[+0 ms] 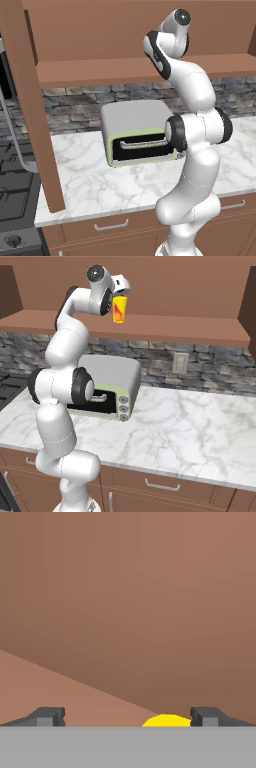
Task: Open the cabinet directly in front. Then move the liquor and the cup to the dining counter with the candle on it.
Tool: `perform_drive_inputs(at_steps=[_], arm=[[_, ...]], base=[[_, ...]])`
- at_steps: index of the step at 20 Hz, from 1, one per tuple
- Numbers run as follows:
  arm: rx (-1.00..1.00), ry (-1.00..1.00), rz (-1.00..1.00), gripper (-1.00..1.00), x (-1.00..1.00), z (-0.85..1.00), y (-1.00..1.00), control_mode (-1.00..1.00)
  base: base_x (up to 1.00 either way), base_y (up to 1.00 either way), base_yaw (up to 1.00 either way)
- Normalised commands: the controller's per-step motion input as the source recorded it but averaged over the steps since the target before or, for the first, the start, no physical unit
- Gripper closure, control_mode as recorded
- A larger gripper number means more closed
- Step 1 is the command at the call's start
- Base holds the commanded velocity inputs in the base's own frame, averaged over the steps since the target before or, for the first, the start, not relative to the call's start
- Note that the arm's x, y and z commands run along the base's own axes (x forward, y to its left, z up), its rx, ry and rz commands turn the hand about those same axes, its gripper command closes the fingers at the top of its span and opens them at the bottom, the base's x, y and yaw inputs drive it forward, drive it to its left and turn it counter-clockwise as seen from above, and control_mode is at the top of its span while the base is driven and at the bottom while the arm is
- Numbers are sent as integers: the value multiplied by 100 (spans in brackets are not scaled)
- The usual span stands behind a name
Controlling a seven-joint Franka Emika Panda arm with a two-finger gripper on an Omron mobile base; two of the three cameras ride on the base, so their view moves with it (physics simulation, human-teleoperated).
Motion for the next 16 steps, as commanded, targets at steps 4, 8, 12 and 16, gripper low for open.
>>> perform_drive_inputs(at_steps=[4,8,12,16], arm=[[0,0,0,-100,0,-9,0,-100],[0,0,0,-100,-4,-25,0,-100],[0,2,0,-100,-13,-33,0,-100],[0,2,0,-100,-14,-30,0,-100]], base=[[0,0,0],[0,0,0],[0,0,0],[0,0,0]])
